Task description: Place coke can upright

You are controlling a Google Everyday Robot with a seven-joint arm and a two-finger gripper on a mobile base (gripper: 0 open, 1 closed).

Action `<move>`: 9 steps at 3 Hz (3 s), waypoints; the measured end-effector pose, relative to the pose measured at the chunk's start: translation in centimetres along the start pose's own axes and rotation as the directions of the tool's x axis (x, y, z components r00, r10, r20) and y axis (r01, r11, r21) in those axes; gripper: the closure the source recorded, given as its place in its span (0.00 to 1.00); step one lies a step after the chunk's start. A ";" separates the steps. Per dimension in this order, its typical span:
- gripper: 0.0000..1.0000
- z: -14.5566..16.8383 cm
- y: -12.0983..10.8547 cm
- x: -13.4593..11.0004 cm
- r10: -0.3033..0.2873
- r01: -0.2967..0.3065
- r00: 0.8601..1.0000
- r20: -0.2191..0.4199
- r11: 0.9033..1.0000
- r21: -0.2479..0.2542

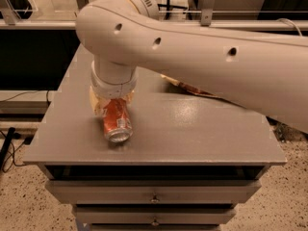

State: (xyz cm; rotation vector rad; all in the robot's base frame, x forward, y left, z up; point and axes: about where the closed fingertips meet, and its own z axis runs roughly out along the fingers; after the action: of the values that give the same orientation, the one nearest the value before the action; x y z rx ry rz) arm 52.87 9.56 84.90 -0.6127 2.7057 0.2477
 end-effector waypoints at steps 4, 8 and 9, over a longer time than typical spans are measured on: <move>1.00 -4.1 0.4 -2.5 -0.160 0.160 0.974 0.160 0.987 0.014; 1.00 -10.9 1.1 -10.0 -0.141 0.431 0.772 0.619 0.832 -0.348; 1.00 -10.6 3.1 -9.6 -0.203 0.523 0.721 0.662 0.787 -0.329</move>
Offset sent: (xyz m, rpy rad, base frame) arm 0.0028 0.0001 0.0260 0.0023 -0.0829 0.0450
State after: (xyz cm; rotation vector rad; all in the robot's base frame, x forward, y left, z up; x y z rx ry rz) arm 56.42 13.37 98.61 -1.0165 1.8320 0.8876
